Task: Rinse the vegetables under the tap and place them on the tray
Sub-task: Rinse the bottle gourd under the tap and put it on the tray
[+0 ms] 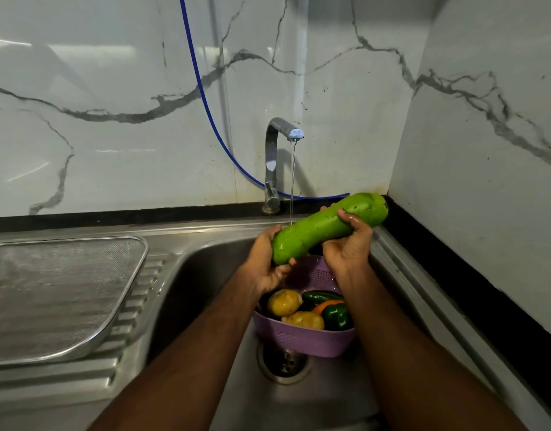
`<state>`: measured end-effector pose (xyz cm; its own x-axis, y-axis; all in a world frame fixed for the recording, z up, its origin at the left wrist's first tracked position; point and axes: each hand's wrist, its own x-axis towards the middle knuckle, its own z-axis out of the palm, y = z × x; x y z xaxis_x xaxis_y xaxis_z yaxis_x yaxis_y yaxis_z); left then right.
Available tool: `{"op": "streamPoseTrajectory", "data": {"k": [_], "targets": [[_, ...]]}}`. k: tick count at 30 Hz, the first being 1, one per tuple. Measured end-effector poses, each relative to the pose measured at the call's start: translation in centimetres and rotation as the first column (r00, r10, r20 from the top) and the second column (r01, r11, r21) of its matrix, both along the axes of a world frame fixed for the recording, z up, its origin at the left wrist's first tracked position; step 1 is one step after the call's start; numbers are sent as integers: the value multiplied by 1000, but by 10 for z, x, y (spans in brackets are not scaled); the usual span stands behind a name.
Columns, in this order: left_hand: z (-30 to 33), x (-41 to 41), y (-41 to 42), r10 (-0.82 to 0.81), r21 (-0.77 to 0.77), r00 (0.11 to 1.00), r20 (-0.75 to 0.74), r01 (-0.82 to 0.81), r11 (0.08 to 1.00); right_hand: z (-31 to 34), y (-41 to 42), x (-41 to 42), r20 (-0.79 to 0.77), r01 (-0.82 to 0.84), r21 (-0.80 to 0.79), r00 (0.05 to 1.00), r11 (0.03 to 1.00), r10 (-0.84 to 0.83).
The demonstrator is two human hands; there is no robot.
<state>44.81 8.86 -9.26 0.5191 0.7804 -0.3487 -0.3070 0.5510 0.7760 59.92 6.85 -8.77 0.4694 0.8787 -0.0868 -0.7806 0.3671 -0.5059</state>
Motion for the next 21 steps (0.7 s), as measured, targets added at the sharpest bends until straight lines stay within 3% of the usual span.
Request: {"op": "streamPoseTrajectory", "data": {"k": [3, 5, 10, 13, 16, 21], "targets": [[-3, -7, 7, -124, -35, 988, 95, 128, 991, -5, -1, 2, -64, -28, 100, 997, 995, 35], [-1, -10, 8, -153, 37, 981, 121, 150, 988, -4, -2, 1, -80, -33, 125, 996, 992, 44], [1, -16, -1, -46, 311, 999, -8, 47, 949, 2, 3, -5, 21, -27, -38, 999, 999, 28], [-5, -24, -8, 64, 514, 992, -112, 3, 858, 6, 2, -10, 105, -9, -155, 994, 988, 25], [-7, -33, -7, 159, 667, 947, -277, 71, 742, 4, -1, -17, 247, -37, -237, 964, 971, 97], [-3, -24, -12, 351, 818, 809, -472, 253, 516, -4, 3, -44, 313, -31, -198, 945, 980, 94]]}}
